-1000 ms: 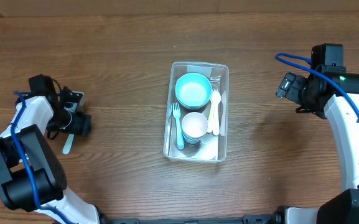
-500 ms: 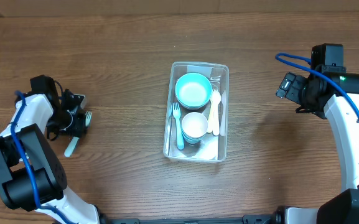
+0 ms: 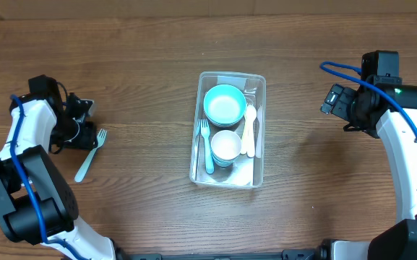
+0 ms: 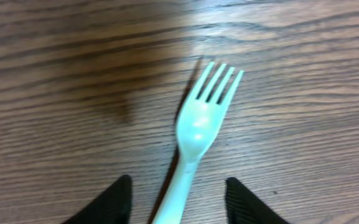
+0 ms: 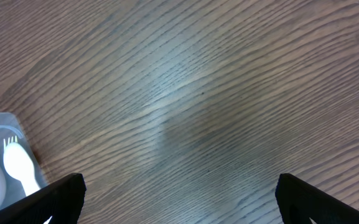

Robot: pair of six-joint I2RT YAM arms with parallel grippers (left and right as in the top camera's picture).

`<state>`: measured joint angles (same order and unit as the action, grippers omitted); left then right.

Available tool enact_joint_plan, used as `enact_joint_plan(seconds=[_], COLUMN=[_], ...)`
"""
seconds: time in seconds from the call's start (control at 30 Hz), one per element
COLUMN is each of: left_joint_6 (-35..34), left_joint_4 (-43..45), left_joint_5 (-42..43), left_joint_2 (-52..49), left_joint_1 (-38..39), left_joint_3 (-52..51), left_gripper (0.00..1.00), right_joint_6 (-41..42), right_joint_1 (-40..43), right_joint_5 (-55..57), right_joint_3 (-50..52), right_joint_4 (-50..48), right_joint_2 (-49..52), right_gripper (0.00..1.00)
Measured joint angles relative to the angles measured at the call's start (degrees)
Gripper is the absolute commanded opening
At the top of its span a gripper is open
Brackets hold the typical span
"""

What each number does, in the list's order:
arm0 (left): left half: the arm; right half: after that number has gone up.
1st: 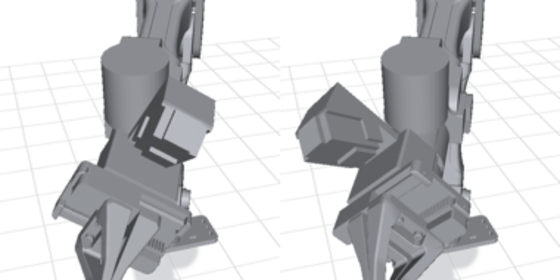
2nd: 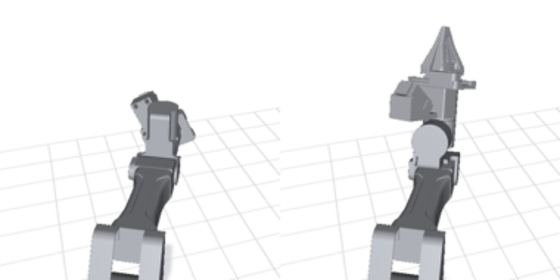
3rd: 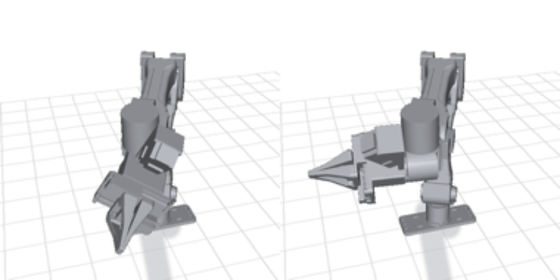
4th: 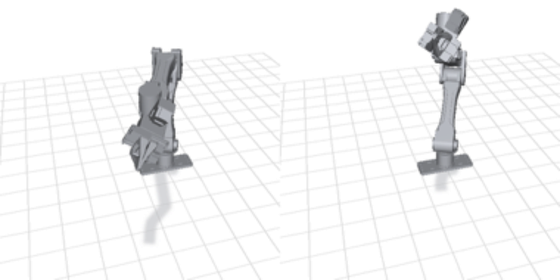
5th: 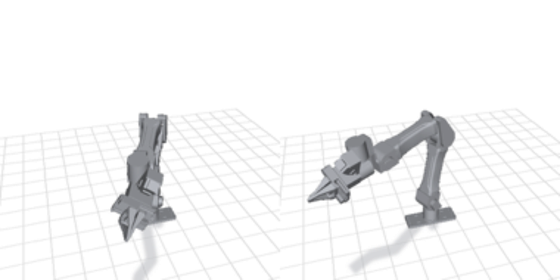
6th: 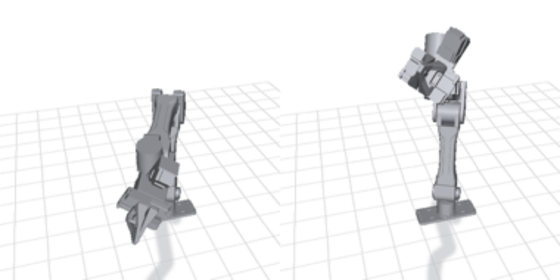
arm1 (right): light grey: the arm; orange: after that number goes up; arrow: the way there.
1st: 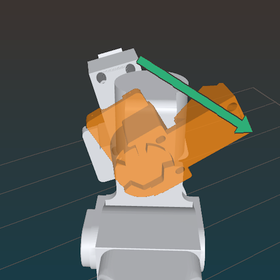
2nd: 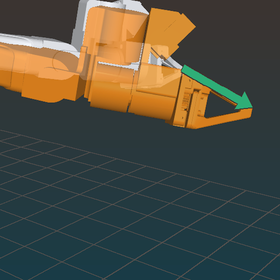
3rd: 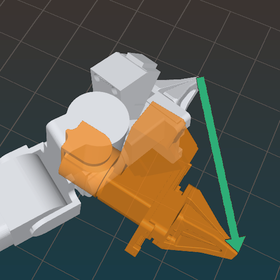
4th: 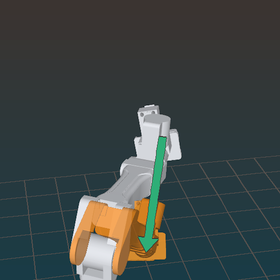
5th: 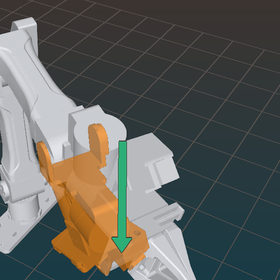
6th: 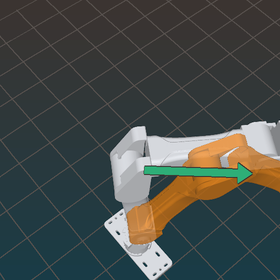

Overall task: Pack container
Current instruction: 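Grasp the second white fork with the left gripper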

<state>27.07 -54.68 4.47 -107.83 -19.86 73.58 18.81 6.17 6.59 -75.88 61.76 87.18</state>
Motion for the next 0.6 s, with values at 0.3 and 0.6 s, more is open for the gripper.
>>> enact_joint_plan(seconds=[0.3,0.6], left_joint_6=[4.8,7.6], left_joint_4=[1.9,4.0], left_joint_5=[-3.8,-6.1], left_joint_2=[0.0,0.0], left_joint_1=[3.0,3.0], left_joint_3=[-2.5,-3.6], left_gripper=[0.48,0.43], right_joint_6=[0.0,0.0], right_joint_1=[0.0,0.0], right_joint_5=[0.0,0.0], right_joint_3=[0.0,0.0], right_joint_4=[0.0,0.0], right_joint_2=[0.0,0.0], right_gripper=[1.0,1.0])
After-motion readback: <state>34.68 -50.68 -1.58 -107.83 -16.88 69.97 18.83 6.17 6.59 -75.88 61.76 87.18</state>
